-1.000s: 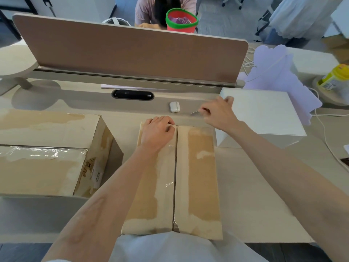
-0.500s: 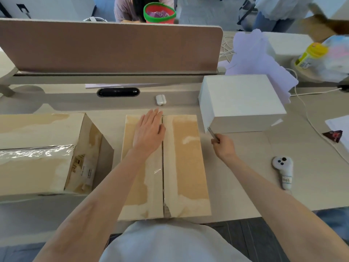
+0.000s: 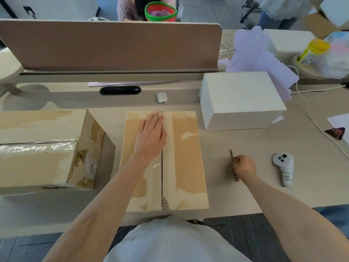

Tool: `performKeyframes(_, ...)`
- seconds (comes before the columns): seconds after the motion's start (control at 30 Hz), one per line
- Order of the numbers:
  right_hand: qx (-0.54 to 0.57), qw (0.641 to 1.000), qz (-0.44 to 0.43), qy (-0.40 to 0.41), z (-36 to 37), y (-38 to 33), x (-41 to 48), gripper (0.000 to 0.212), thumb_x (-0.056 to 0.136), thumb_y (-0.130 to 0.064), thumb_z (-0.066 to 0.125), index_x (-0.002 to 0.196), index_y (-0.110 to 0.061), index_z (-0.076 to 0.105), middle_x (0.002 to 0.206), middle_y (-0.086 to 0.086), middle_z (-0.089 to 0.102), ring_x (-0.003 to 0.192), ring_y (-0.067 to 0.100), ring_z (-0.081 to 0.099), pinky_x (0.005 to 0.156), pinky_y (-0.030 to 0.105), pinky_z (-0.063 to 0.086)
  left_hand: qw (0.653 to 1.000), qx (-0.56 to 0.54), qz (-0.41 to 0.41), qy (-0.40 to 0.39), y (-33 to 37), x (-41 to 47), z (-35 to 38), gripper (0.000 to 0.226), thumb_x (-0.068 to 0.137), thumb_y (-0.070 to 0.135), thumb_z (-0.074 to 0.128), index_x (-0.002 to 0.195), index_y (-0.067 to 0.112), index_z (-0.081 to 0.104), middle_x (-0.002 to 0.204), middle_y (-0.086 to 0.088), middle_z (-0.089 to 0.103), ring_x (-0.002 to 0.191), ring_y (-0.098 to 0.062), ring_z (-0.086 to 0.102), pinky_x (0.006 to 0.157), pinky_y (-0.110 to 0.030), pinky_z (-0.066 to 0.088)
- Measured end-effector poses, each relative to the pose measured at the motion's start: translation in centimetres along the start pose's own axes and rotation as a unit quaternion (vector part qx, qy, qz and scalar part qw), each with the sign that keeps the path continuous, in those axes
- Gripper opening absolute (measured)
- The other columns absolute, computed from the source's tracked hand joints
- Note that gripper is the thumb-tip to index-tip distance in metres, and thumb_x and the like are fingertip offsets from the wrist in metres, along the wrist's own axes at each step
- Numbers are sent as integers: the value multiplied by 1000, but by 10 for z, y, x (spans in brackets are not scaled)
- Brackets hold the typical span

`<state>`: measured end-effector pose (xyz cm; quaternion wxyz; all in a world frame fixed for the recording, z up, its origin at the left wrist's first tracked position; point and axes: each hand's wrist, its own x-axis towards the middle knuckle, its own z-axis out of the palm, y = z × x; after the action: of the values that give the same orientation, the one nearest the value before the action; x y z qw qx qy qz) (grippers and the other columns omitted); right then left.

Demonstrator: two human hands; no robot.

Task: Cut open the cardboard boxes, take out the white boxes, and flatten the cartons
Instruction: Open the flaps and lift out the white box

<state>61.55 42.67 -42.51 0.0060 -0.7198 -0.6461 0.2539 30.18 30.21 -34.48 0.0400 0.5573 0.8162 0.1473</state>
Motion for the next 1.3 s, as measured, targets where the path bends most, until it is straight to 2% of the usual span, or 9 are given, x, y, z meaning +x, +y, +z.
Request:
performKeyframes(0.17, -27, 997, -63, 29, -4, -19, -1, 31, 89, -11, 53, 115, -11, 69, 122, 16, 58, 118, 35, 49, 91, 41, 46, 997, -57, -16, -58, -1, -8, -13, 68, 91, 29, 46, 153, 19, 22, 163, 2, 10, 150, -13, 0, 121, -35, -3)
performKeyframes(0.43, 207, 946, -250, 23, -19, -157, -57, 33, 99, -28, 48, 128, -16, 59, 125, 1, 52, 119, 15, 48, 99, 24, 36, 982, -36, -157, -94, -15, -25, -27, 100, 77, 72, 54, 153, 22, 10, 162, -7, -7, 147, -30, -17, 116, -54, -9)
performKeyframes(0.5, 181, 946, -269, -8, -17, -178, -72, 45, 94, -38, 53, 137, -22, 48, 136, 1, 39, 126, 14, 38, 103, 25, 32, 977, -48, -174, -113, -10, -26, -31, 103, 76, 70, 56, 153, 23, 6, 162, -5, -11, 147, -29, -18, 115, -59, -5)
performKeyframes(0.6, 53, 960, -273, -7, -9, -187, -84, 68, 86, -53, 57, 143, -24, 34, 152, 9, 18, 138, 26, 21, 111, 39, 29, 977, -70, -181, -91, -1, -26, -36, 104, 73, 63, 61, 152, 24, 6, 162, -1, -2, 149, -27, -10, 113, -65, 15)
performKeyframes(0.73, -43, 959, -280, 28, -5, -193, -99, 87, 82, -70, 50, 144, -12, 32, 159, 17, 4, 146, 34, 5, 117, 49, 16, 957, -191, -205, -80, -4, -23, -55, 97, 77, 56, 58, 153, 26, 7, 162, 2, 9, 149, -22, 5, 115, -57, 21)
performKeyframes(0.83, -84, 962, -258, -13, 0, -204, -109, 115, 71, -83, 48, 151, -7, 16, 160, 17, -8, 147, 34, -10, 117, 56, 7, 926, -315, -202, -54, -14, -26, -78, 76, 91, 45, 49, 155, 24, 12, 160, -1, 20, 146, -23, 21, 117, -47, 24)
performKeyframes(0.9, -97, 963, -250, -21, 4, -210, -110, 118, 70, -81, 52, 152, -8, 10, 160, 18, -10, 147, 37, -12, 115, 60, 9, 927, -331, -168, -44, -24, -32, -91, 64, 96, 43, 40, 154, 27, 19, 157, -1, 29, 143, -22, 28, 116, -47, 28)
performKeyframes(1.03, -71, 972, -220, -30, 2, -220, -109, 114, 65, -72, 62, 150, -11, 17, 161, 13, -3, 146, 38, -7, 111, 60, 16, 942, -304, -125, -65, -43, -34, -109, 58, 97, 41, 39, 152, 29, 23, 154, 2, 36, 139, -19, 35, 112, -50, 35)
performKeyframes(1.3, 9, 979, -184, -91, -10, -234, -108, 95, 66, -46, 66, 146, -18, 23, 161, 6, -3, 146, 37, -9, 111, 65, 9, 968, -237, -78, -39, -58, -40, -136, 70, 94, 23, 51, 153, 34, 15, 155, 6, 35, 143, -12, 30, 115, -45, 32)
